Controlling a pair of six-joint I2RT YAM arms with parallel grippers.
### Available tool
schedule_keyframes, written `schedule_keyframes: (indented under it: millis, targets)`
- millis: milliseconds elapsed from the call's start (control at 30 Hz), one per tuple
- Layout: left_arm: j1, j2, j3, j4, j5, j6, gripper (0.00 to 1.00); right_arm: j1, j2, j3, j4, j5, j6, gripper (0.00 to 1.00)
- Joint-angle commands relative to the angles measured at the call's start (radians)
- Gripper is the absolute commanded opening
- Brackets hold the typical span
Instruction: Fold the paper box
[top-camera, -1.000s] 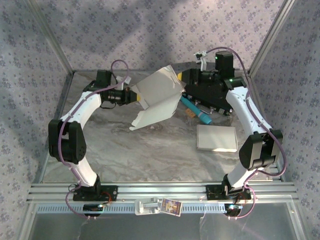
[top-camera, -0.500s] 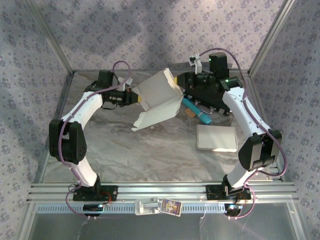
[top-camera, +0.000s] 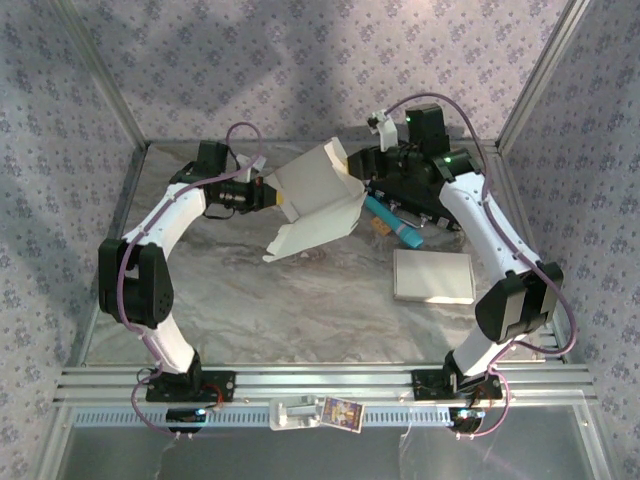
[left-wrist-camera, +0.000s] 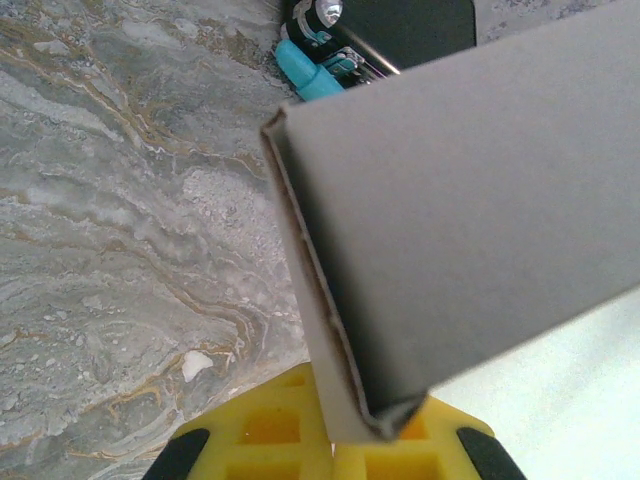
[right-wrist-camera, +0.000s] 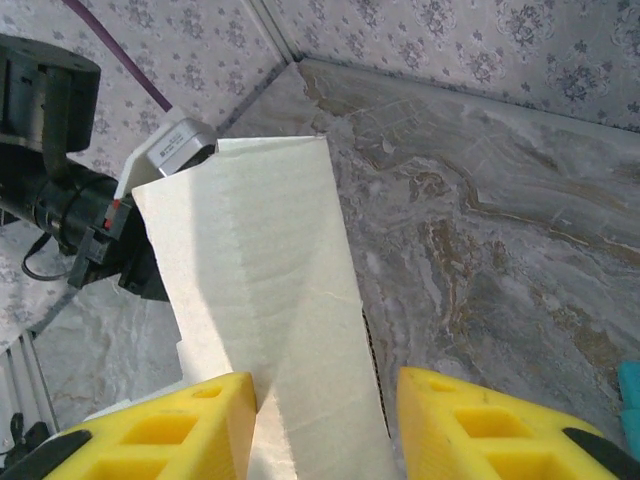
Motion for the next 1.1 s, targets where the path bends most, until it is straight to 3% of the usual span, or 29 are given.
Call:
schedule_keyframes:
  millis: [0,400,567,767,867,1067]
  targets:
    - [-0.014,-0.018,0.020,-0.012,0.018,0.029,0.00,0.014,-0.008,0.044,-0.039,0.001,-0.037,0.44]
    - [-0.017,-0.016,0.029,-0.021,0.011,0.033,0.00,0.031,0.032,0.068,-0.107,0.050,-0.070,0.44]
    - [-0.024,-0.019,0.036,-0.034,0.005,0.039,0.00,0.089,0.065,0.101,-0.167,0.252,-0.112,0.43]
    - [-0.043,-0.018,0.043,-0.067,-0.023,0.051,0.00,0.169,0.120,0.130,-0.205,0.558,-0.121,0.31]
    - [-0.055,-0.020,0.036,-0.081,-0.045,0.061,0.00,0.200,0.150,0.121,-0.211,0.636,-0.113,0.18]
    - [-0.072,-0.027,0.004,-0.120,-0.127,0.076,0.00,0.234,0.161,0.008,-0.156,0.741,-0.041,0.01]
